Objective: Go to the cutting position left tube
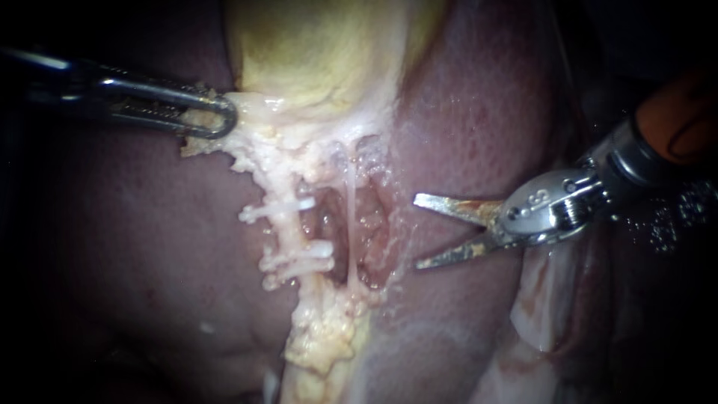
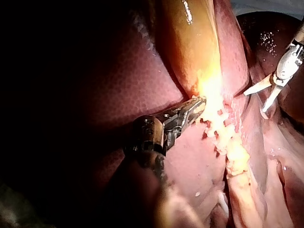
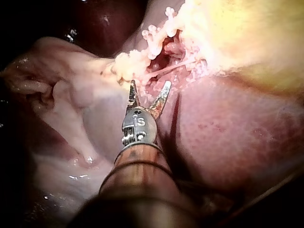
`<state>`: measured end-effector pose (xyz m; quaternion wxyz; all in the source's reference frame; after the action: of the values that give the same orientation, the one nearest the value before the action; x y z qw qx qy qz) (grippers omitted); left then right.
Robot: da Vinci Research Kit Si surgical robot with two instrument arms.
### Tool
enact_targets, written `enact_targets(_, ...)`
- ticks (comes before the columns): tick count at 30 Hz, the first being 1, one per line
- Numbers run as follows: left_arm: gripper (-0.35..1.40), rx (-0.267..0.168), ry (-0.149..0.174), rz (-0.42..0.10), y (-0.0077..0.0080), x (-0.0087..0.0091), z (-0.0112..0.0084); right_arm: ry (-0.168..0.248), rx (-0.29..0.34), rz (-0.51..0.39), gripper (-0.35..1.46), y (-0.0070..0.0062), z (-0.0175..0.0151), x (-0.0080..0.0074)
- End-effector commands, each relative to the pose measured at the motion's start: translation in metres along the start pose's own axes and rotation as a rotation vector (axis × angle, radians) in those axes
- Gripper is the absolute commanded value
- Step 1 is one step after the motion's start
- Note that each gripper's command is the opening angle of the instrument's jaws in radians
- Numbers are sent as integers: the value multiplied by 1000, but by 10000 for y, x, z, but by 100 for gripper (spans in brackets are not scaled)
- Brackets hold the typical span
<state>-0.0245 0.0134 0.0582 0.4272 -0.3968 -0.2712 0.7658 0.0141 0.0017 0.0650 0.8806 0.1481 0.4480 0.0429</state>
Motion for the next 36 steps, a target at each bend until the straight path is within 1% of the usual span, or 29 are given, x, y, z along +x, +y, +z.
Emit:
enact_targets(1, -35, 1, 0, -1, 1, 0, 0, 3, 6, 11, 145, -2, 6, 0)
enact_targets(3, -35, 1, 3, -2, 2, 0, 0, 15, 18, 29, 145, -4, 18, 2)
enact_targets(5, -35, 1, 3, -3, 2, 0, -1, 36, 39, 55, 145, -6, 33, 2)
enact_targets(8, -35, 1, 3, -4, 2, 0, -3, 65, 61, 81, 145, -5, 49, 3)
enact_targets(10, -35, 0, 6, -5, 3, 1, -4, 83, 83, 95, 145, -2, 57, 3)
enact_targets(14, -35, 1, 6, 0, 5, 2, -5, 99, 124, 130, 141, 5, 71, -2)
enact_targets(19, -35, 2, 7, -1, 6, 2, -6, 120, 160, 160, 141, 15, 90, -14)
enact_targets(23, -35, 2, 7, -1, 6, 2, -6, 129, 180, 174, 143, 20, 101, -25)
enact_targets(27, -35, 3, 7, -2, 6, 2, -6, 154, 200, 179, 143, 25, 107, -30)
enact_targets(30, -35, 3, 7, -2, 6, 2, -6, 166, 222, 175, 143, 28, 108, -31)
enact_targets(36, -35, 4, 8, -2, 6, 2, -6, 220, 276, 169, 141, 27, 115, -24)
